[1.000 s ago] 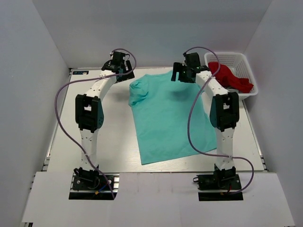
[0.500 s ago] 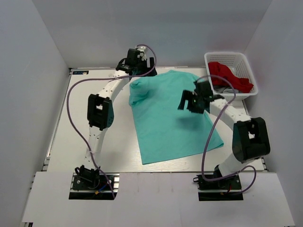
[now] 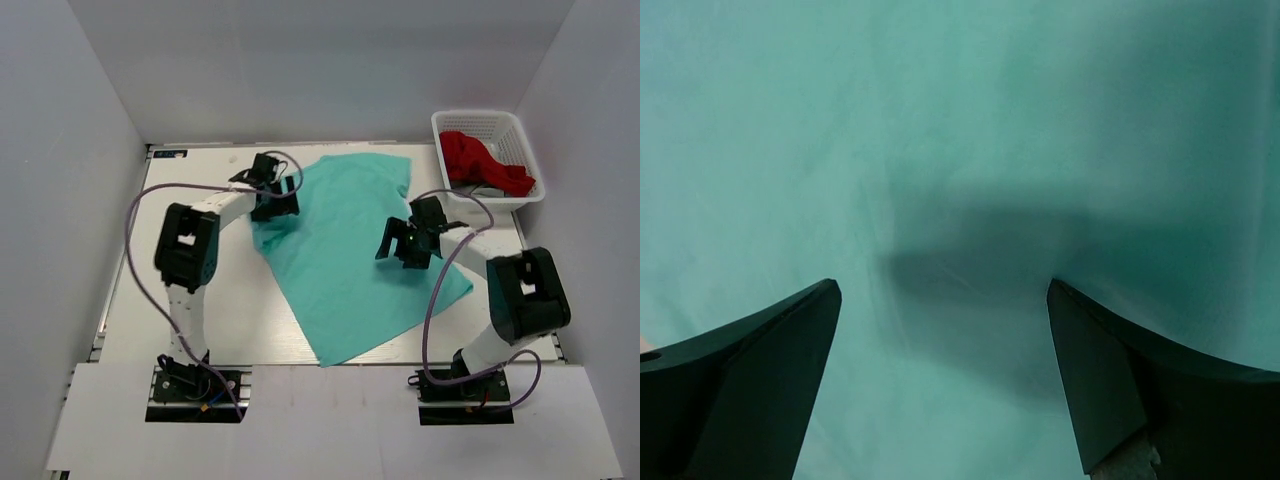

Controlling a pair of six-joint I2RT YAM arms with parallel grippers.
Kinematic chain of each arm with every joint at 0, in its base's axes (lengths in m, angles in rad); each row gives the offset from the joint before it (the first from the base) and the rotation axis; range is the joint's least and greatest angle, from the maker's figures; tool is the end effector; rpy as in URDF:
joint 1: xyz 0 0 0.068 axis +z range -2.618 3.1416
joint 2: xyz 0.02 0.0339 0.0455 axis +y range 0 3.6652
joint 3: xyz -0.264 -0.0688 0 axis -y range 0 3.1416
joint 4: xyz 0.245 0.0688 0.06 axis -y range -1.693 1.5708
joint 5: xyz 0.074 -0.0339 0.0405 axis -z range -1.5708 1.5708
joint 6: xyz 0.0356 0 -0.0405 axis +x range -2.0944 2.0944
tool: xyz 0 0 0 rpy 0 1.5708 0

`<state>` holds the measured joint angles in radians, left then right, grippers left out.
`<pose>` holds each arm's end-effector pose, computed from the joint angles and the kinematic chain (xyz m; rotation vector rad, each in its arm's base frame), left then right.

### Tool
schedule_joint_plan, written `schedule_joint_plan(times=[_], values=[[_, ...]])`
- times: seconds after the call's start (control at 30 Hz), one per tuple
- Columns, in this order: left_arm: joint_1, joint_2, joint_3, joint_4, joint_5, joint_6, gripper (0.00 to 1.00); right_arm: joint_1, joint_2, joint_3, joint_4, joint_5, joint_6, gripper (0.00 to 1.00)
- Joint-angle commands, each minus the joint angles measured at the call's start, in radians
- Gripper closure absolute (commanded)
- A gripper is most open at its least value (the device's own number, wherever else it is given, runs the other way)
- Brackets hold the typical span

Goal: Fold and stack the t-shirts
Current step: Flatten out the tshirt

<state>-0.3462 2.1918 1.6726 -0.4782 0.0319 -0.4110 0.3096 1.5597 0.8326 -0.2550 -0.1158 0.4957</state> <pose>0.4469 -0.1624 0.1667 -0.0721 2.6008 -0.3221 0.2852 0.0955 0.1685 0.1967 2.6013 0.4489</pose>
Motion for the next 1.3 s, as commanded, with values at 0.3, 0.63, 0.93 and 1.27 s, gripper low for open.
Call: schedule_joint_plan(times=[0.3,0.63,0.93,1.27], values=[[-0.03,-0.889,-0.922,-0.086,0.107,-0.329,0.0,0.074,0.301,0.35,0.131,-0.102,-0.081,0.1],[-0.022,-0.968,-0.677,0.07,0.033,-0.17,0.0,0.083,0.077,0.341,0.091,0.06,-0.141,0.1],[0.018,-0.373,-0.125,0.063,-0.144,-0.071,0.0,0.033,0.247,0.545,-0.093,0.306,-0.052,0.1],[0.091,0.129,0.363,0.102,-0.09,0.083,0.0,-0.058,0.44,0.622,-0.072,0.271,-0.055,0.1]])
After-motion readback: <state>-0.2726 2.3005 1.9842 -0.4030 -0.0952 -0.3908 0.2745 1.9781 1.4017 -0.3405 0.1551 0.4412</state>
